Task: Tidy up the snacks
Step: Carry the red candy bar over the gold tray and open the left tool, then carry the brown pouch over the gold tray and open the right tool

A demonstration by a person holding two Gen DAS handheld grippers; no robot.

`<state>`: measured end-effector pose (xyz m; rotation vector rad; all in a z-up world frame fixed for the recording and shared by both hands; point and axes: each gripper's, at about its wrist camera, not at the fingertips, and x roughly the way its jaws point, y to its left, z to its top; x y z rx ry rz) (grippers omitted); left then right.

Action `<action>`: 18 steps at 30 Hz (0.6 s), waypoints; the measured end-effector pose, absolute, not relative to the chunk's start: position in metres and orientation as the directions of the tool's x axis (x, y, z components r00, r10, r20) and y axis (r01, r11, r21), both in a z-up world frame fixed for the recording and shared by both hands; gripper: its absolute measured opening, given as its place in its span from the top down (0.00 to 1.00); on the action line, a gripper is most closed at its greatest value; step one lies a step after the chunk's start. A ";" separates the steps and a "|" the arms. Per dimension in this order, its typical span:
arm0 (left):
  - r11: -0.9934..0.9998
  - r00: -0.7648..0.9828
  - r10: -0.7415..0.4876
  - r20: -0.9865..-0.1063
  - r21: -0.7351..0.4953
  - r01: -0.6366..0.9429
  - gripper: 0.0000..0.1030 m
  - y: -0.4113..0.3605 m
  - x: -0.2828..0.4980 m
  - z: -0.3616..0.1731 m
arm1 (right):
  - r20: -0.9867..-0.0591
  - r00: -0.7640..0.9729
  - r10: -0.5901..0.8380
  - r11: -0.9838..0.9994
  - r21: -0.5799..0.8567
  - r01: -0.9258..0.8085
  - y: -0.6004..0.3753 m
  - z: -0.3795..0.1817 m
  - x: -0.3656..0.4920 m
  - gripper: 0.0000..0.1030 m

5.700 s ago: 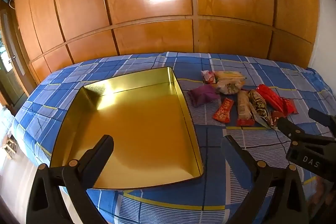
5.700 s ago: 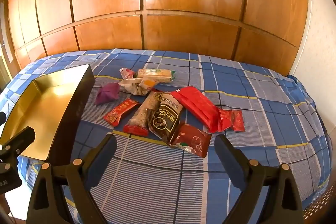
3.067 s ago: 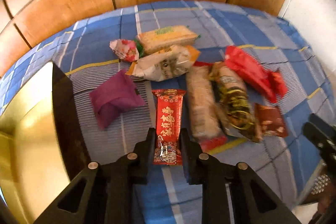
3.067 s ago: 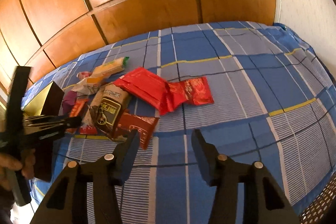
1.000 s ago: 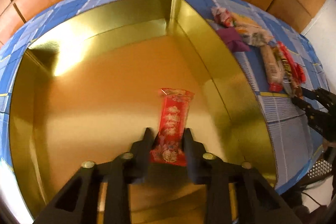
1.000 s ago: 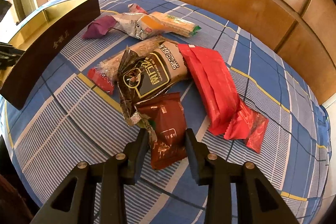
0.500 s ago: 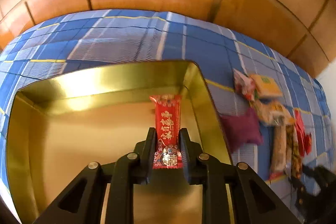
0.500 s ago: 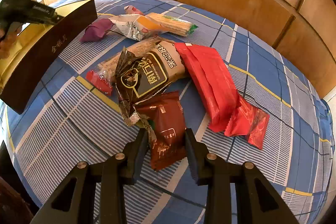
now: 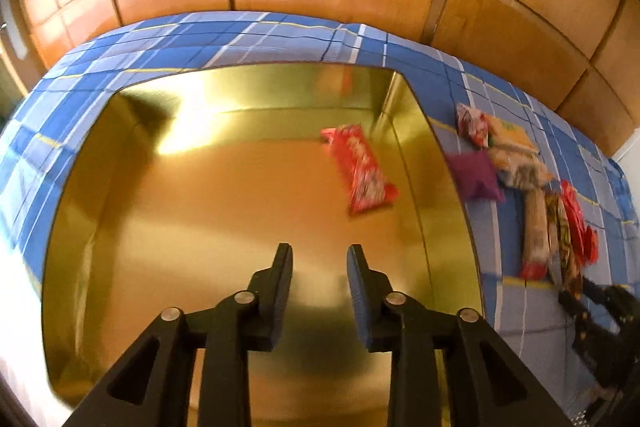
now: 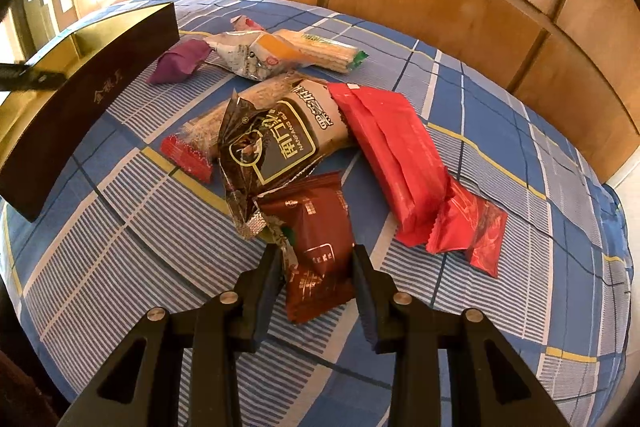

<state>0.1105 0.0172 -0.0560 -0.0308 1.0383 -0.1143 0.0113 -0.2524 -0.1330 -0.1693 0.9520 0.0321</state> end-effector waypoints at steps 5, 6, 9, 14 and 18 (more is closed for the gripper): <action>0.998 0.556 -0.063 -0.829 -0.046 0.045 0.69 0.027 0.082 -0.047 | -0.818 0.571 -0.070 0.984 -0.152 -0.097 -0.246 -0.131 0.003 0.67; 0.998 0.563 -0.058 -0.824 -0.042 0.041 0.67 0.029 0.079 -0.046 | -0.819 0.569 -0.070 0.985 -0.149 -0.092 -0.245 -0.130 0.002 0.67; 0.999 0.588 -0.034 -0.808 -0.022 0.028 0.61 0.031 0.069 -0.042 | -0.825 0.562 -0.056 0.989 -0.122 -0.081 -0.243 -0.128 -0.005 0.68; 1.000 0.606 -0.022 -0.795 -0.013 0.019 0.57 0.035 0.061 -0.040 | -0.833 0.553 -0.002 0.994 -0.060 -0.086 -0.232 -0.128 -0.017 0.69; 1.000 0.605 -0.021 -0.796 -0.019 0.009 0.50 0.038 0.057 -0.042 | -0.836 0.544 0.073 0.994 0.018 -0.104 -0.221 -0.125 -0.019 0.70</action>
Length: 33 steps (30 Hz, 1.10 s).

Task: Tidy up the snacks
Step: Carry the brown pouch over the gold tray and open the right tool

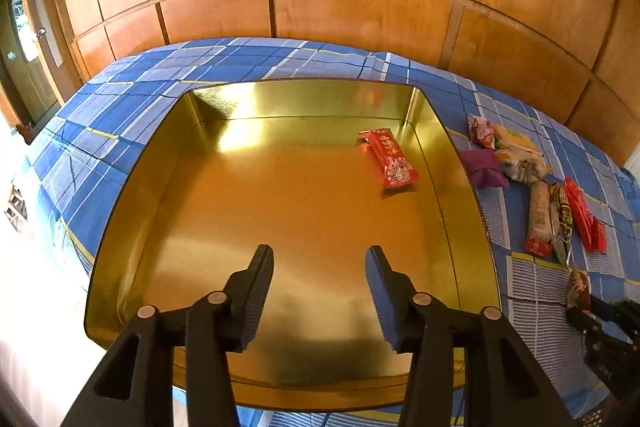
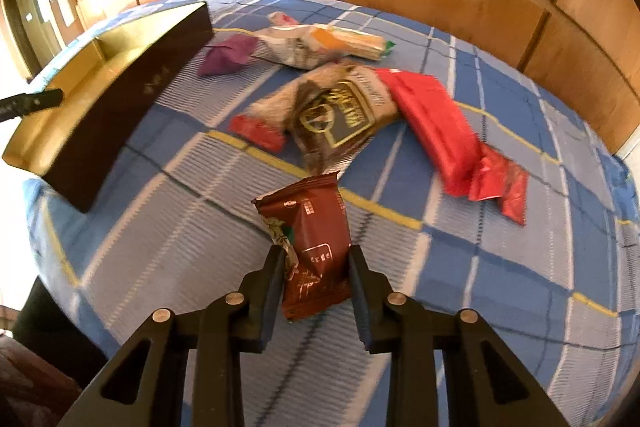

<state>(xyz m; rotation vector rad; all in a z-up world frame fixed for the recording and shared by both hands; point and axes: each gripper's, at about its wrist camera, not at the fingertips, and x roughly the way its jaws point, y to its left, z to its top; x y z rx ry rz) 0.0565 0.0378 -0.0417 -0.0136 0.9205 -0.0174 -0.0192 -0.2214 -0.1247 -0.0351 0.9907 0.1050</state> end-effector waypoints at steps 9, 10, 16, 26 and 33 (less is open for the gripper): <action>0.998 0.653 0.025 -0.757 -0.014 -0.055 0.47 0.054 0.047 -0.031 | -0.792 0.569 0.223 0.971 0.126 -0.205 -0.183 -0.095 -0.012 0.71; 0.997 0.664 0.036 -0.747 -0.015 -0.071 0.44 0.057 0.046 -0.028 | -0.785 0.572 0.238 0.966 0.127 -0.227 -0.175 -0.090 -0.010 0.71; 0.986 0.724 0.101 -0.682 -0.027 -0.162 0.32 0.075 0.036 -0.011 | -0.748 0.574 0.333 0.928 0.151 -0.341 -0.126 -0.063 0.010 0.71; 0.977 0.757 0.145 -0.637 -0.031 -0.213 0.32 0.097 0.022 0.004 | -0.747 0.569 0.344 0.908 0.112 -0.403 -0.053 -0.044 0.061 0.70; 0.976 0.748 0.141 -0.648 -0.035 -0.215 0.32 0.103 0.018 0.000 | -0.774 0.559 0.296 0.926 0.089 -0.367 -0.032 -0.059 0.087 0.66</action>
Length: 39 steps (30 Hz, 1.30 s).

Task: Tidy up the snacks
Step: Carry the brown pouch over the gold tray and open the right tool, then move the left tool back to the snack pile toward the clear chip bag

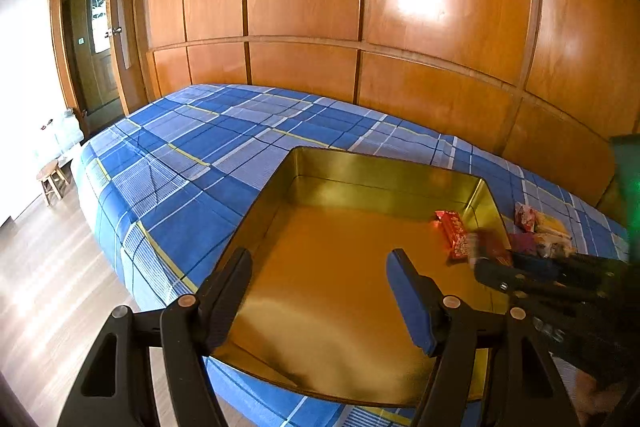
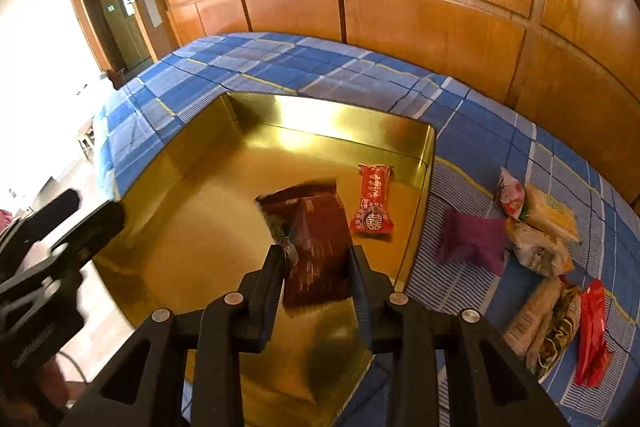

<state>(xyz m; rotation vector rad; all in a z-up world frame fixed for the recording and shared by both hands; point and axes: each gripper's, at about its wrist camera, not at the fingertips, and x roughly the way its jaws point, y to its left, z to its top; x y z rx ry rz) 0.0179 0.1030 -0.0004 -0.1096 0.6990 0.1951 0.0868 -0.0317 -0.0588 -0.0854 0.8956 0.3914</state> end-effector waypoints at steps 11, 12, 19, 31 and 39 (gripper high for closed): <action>0.976 0.733 0.124 -0.669 -0.053 -0.213 0.28 0.103 0.019 -0.008 | -0.712 0.684 0.158 0.966 -0.032 -0.257 -0.042 -0.039 0.064 0.66; 0.976 0.732 0.124 -0.670 -0.050 -0.211 0.28 0.101 0.019 -0.008 | -0.703 0.695 0.150 0.969 -0.035 -0.244 -0.043 -0.036 0.062 0.66; 0.984 0.735 0.118 -0.668 -0.023 -0.179 0.28 0.088 0.018 -0.006 | -0.633 0.768 0.095 0.980 -0.076 -0.184 -0.057 -0.016 0.045 0.66; 0.995 0.741 0.083 -0.666 0.010 -0.103 0.28 0.064 0.015 -0.001 | -0.603 0.795 0.067 0.990 -0.058 -0.127 -0.079 -0.009 0.034 0.65; 0.998 0.743 0.055 -0.667 0.022 -0.054 0.28 0.049 0.014 0.000 | -0.594 0.803 0.050 0.995 -0.042 -0.093 -0.097 -0.006 0.032 0.64</action>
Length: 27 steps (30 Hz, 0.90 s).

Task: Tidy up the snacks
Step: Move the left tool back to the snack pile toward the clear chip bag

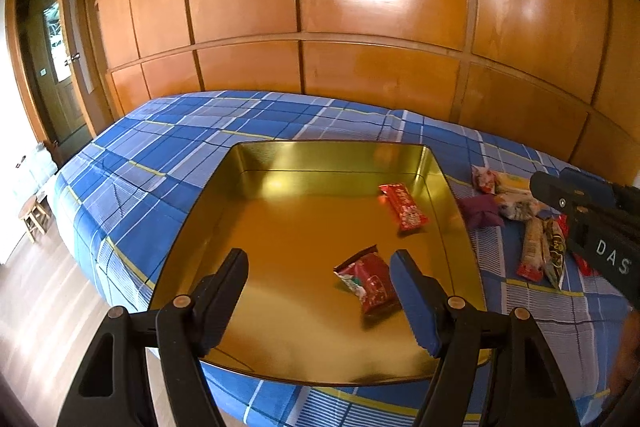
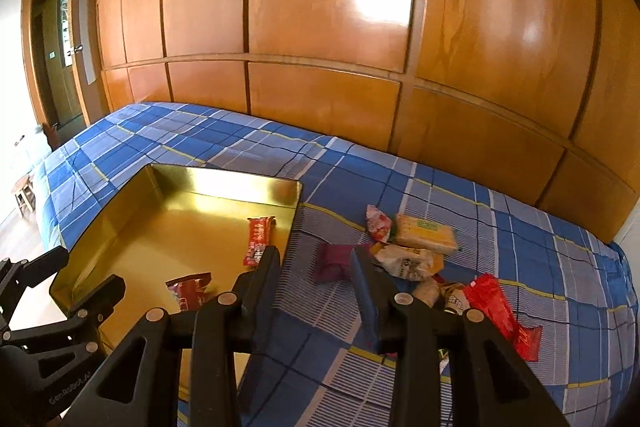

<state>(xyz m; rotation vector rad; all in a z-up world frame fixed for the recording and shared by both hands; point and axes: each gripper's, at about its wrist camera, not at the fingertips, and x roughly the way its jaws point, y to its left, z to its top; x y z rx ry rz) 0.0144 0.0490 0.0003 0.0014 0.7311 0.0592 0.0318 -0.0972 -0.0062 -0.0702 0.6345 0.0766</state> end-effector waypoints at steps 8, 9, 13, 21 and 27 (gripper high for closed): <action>0.999 0.740 0.016 -0.673 0.036 0.012 0.28 0.031 0.017 0.002 | -0.596 0.802 0.029 0.998 -0.033 -0.061 -0.122 -0.009 0.029 0.61; 0.999 0.737 0.007 -0.676 0.038 0.025 0.28 0.028 0.017 0.001 | -0.599 0.800 0.024 0.998 -0.034 -0.056 -0.125 -0.011 0.029 0.61; 0.995 0.733 -0.033 -0.679 0.046 0.088 0.28 0.011 0.020 0.003 | -0.623 0.782 -0.008 0.999 -0.041 -0.022 -0.147 -0.021 0.031 0.61; 0.965 0.674 -0.158 -0.721 0.031 0.260 0.41 -0.033 0.038 0.003 | -0.702 0.710 -0.059 0.997 -0.080 0.004 -0.214 -0.046 0.033 0.60; 0.934 0.578 -0.260 -0.773 -0.049 0.355 0.63 -0.057 0.064 -0.002 | -0.766 0.639 -0.068 0.997 -0.071 0.021 -0.278 -0.056 0.038 0.60</action>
